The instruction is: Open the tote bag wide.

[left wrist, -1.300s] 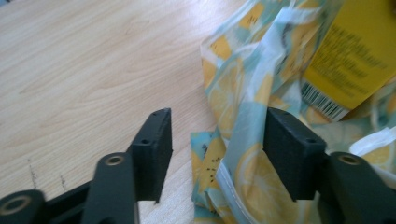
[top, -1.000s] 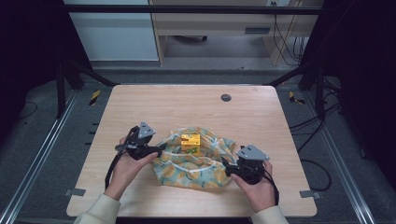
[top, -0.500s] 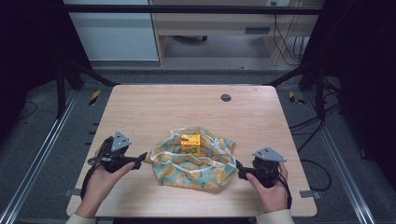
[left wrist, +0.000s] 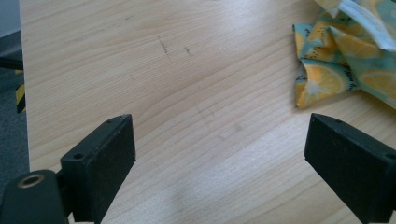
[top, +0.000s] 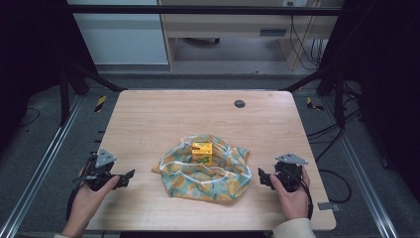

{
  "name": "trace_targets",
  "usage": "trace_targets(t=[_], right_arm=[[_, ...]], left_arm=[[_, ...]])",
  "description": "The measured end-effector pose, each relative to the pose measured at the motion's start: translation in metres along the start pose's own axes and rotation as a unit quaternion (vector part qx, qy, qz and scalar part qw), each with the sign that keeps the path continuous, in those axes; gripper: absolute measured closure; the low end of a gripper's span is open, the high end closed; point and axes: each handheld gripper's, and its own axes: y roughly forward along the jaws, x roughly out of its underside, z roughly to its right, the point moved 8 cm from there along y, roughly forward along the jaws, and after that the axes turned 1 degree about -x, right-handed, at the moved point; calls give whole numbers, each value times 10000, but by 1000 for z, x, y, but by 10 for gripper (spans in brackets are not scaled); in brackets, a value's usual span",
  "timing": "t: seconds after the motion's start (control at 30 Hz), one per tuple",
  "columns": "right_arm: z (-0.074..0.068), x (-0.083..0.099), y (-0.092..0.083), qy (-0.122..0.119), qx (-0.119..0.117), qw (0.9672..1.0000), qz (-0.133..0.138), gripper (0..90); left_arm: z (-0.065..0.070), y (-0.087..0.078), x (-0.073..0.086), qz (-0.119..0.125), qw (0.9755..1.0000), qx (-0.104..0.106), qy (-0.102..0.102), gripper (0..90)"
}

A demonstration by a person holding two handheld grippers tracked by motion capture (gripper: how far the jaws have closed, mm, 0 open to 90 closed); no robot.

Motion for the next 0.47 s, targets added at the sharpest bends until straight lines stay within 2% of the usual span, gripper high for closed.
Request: trace_targets(t=[0.07,0.2,0.27,0.37,0.47], right_arm=[[5,0,3,69,63,9999,-40,87],[8,2,3,145,56,9998,-90,90],[6,4,4,165,13,9997,-161,90],[3,8,6,60,-17,9996,-290,92],[-1,9,6,-8,-49,9996,-282,94]], left_arm=[[-2,4,4,-4,10000,25,-92,83],[-2,7,8,-105,9999,28,24,81],[-2,8,8,-85,10000,19,-34,81],[-1,9,11,-161,9999,26,-20,81],[1,10,13,-227,9997,39,39,80]])
